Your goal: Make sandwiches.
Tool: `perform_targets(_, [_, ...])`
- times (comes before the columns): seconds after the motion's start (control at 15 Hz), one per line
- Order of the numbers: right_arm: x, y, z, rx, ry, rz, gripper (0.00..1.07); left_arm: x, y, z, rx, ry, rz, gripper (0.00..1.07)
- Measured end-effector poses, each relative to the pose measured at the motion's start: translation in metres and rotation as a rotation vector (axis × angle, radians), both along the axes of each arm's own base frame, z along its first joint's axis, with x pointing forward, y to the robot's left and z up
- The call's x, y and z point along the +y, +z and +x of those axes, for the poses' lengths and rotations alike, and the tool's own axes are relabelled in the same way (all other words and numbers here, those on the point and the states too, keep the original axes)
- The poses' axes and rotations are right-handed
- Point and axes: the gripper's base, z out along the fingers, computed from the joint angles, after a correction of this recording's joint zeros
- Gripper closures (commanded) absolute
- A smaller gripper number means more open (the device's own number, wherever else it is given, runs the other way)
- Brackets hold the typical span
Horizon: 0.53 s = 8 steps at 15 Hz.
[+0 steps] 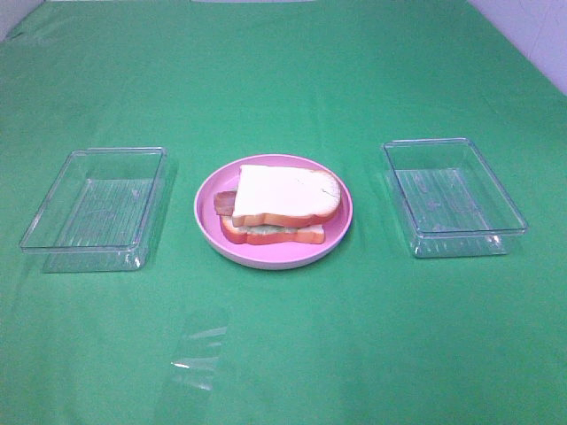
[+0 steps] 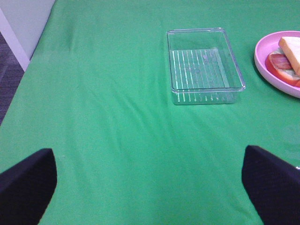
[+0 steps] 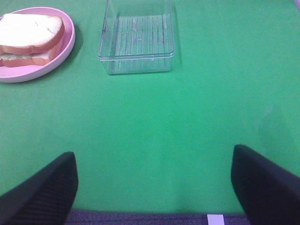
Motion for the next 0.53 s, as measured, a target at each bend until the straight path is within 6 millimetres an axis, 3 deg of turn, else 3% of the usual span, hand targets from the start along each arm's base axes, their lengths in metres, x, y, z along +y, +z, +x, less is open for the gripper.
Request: perform_targets(0.53, [0.0,0.0,0.0,0.0,0.0,0.0,0.22,0.0,0.0,0.0,0.0,0.0,0.0,0.07])
